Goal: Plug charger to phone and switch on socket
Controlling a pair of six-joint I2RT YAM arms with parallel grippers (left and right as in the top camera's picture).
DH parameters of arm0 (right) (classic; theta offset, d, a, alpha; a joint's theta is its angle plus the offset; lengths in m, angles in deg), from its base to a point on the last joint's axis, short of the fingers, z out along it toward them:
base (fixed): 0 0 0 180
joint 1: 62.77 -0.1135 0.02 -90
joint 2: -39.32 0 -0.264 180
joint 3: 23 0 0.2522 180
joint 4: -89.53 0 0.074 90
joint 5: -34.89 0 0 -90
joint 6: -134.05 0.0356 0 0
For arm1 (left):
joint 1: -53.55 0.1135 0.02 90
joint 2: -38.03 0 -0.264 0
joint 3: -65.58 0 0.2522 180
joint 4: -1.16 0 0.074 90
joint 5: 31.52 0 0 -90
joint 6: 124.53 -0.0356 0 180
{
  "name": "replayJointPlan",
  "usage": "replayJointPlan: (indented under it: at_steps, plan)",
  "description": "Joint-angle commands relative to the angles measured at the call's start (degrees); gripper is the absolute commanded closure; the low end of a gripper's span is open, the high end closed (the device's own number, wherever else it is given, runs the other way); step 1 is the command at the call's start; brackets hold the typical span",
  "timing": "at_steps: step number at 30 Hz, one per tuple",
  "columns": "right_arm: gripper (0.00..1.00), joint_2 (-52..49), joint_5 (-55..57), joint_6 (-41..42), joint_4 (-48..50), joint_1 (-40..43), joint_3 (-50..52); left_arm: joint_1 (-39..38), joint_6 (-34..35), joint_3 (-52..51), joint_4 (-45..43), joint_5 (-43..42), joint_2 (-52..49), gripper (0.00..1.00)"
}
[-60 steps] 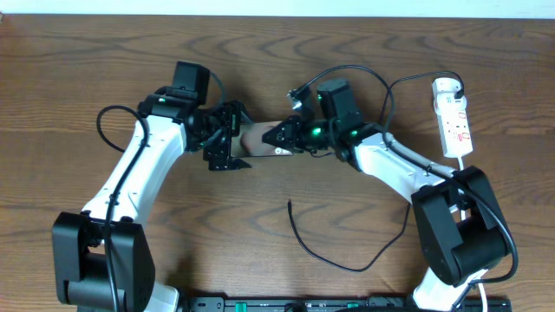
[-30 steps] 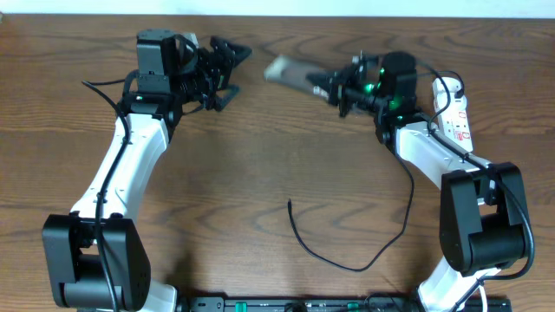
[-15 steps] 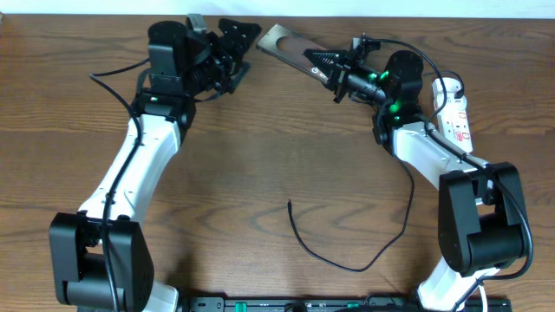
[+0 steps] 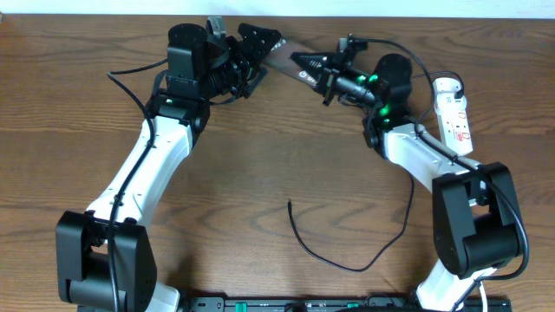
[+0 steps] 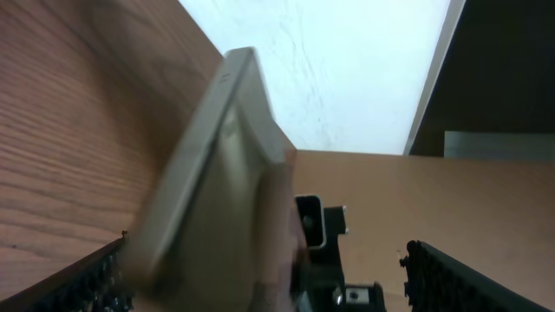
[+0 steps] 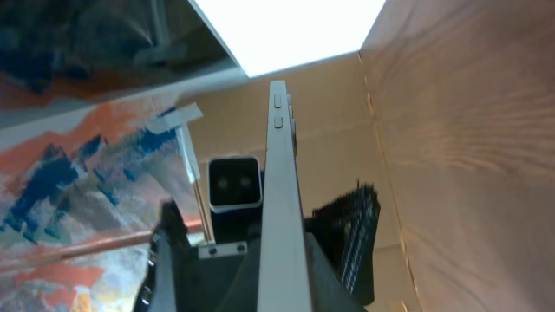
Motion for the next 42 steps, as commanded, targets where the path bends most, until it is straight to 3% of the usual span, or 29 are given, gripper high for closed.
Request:
replayJointPlan:
  at_steps: [1, 7, 14, 18, 29, 36, 39, 42]
  plan:
    - [0.99, 0.4, 0.5, 2.1, 0.9, -1.6, -0.7, 0.1, 1.4, 1.0, -0.3, 2.4, 0.9, 0.06]
    - [0.99, 0.4, 3.8, 8.6, 1.2, -3.7, -0.7, 0.1, 2.6, 1.0, -0.5, 5.5, 0.8, 0.06]
    - [0.99, 0.4, 4.8, 8.3, 1.6, -3.9, -0.7, 0.1, 4.9, 1.0, -0.4, 6.6, 0.6, 0.08]
    - [0.99, 0.4, 5.0, 7.9, 1.6, -3.9, -0.7, 0.1, 7.6, 0.9, -0.5, 7.4, 0.6, 0.31]
    - [0.99, 0.4, 4.8, 7.9, 1.6, -4.3, -0.7, 0.0, 7.3, 0.8, -0.4, 8.5, 0.6, 0.75]
    - [0.99, 0.4, 4.8, 7.7, 1.6, -4.6, -0.7, 0.0, 7.3, 0.8, -0.4, 8.9, 0.6, 0.81]
    - [0.99, 0.4, 4.8, 7.7, 1.4, -4.7, -0.7, 0.0, 7.3, 0.8, -0.4, 9.3, 0.6, 0.92]
    - [0.99, 0.4, 4.8, 7.5, 1.4, -4.7, -0.7, -0.1, 7.3, 0.8, -0.4, 9.4, 0.6, 0.93]
